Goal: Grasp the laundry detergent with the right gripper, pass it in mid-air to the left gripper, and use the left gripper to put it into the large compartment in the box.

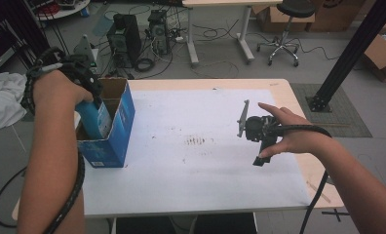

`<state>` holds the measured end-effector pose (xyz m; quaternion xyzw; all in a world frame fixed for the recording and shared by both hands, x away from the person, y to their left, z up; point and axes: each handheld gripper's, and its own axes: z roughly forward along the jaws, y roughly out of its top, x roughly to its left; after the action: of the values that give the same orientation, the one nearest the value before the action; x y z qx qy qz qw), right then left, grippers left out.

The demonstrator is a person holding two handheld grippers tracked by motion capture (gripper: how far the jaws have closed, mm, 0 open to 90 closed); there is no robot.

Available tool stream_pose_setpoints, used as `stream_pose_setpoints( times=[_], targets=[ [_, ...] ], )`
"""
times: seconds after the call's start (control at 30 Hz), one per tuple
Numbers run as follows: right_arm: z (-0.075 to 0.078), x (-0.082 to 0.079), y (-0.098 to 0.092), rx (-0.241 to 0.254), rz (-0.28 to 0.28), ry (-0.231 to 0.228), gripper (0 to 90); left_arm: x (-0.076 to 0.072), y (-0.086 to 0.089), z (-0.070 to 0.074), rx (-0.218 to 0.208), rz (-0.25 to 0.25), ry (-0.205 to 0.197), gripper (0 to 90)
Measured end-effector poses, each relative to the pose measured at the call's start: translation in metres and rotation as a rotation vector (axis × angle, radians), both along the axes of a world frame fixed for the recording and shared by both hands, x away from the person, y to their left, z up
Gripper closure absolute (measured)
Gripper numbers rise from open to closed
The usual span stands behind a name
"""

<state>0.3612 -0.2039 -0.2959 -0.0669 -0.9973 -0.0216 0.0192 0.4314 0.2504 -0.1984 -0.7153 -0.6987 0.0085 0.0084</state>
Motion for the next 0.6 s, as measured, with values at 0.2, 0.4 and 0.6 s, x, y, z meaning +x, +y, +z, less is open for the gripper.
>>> stream_pose_setpoints(
  times=[0.2,0.4,0.6],
  targets=[
    [0.000,0.000,-0.002,-0.009,-0.005,0.002,15.6,0.003,0.003,-0.025,-0.011,0.000,0.016,38.7],
    [-0.002,-0.001,-0.002,-0.004,-0.014,0.001,15.6,0.005,0.003,-0.048,-0.016,-0.001,0.020,38.7],
    [-0.004,-0.002,-0.002,0.000,-0.012,0.005,15.6,0.006,0.002,-0.068,-0.001,-0.007,0.028,38.7]
  ],
)
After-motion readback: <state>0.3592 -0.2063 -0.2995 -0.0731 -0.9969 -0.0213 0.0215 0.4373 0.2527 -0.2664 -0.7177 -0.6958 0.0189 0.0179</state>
